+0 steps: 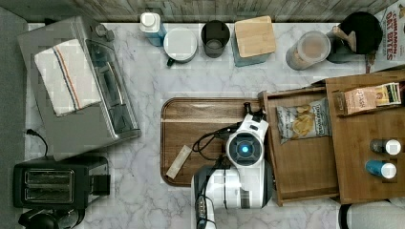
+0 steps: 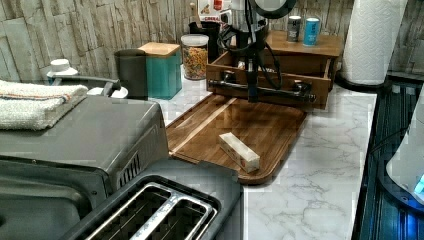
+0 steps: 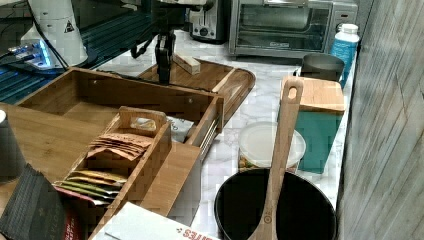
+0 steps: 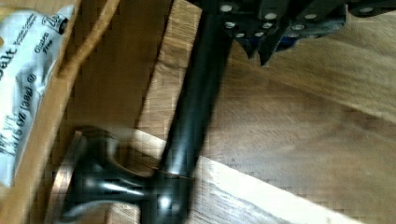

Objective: Close the drawer.

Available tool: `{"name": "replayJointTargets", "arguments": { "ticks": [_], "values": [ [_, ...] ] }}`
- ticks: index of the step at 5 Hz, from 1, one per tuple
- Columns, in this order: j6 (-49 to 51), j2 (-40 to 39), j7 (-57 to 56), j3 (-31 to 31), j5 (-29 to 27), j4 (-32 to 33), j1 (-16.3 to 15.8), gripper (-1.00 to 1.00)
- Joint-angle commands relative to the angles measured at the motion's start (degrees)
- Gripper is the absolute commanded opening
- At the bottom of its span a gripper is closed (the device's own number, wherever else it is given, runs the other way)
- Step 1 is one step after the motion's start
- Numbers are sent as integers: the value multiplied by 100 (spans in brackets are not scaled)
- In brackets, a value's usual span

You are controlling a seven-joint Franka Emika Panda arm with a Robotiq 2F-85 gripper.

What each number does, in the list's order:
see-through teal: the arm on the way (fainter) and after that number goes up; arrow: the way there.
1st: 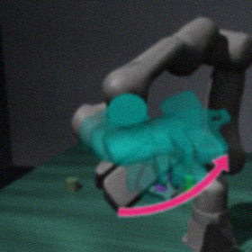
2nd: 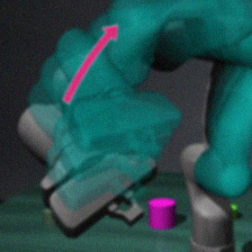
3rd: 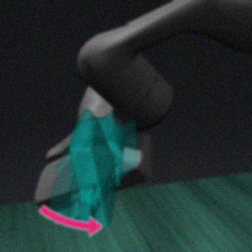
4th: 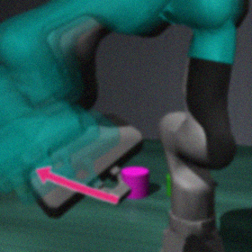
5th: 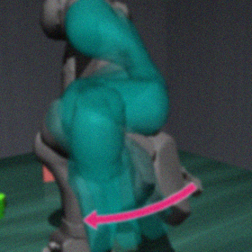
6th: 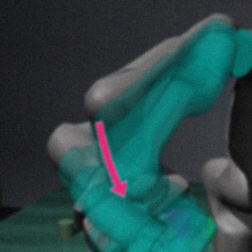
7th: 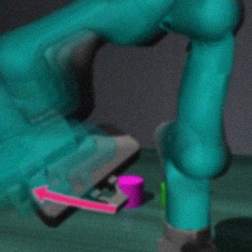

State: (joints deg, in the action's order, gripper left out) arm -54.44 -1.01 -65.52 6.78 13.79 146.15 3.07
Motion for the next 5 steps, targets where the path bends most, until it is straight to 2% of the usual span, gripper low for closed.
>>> {"name": "replayJointTargets", "arguments": {
  "ticks": [1, 2, 4, 5],
  "values": [
    [137, -676, -1308, 949, -548, -1717, 732, -100],
    [77, -916, -1634, 1253, -641, -2157, 838, -100],
    [-386, -1403, -3218, 1387, -1586, -2874, 1489, -100],
    [-796, -1615, -3480, 1402, -1725, -3075, 1703, -100]
  ]
}}
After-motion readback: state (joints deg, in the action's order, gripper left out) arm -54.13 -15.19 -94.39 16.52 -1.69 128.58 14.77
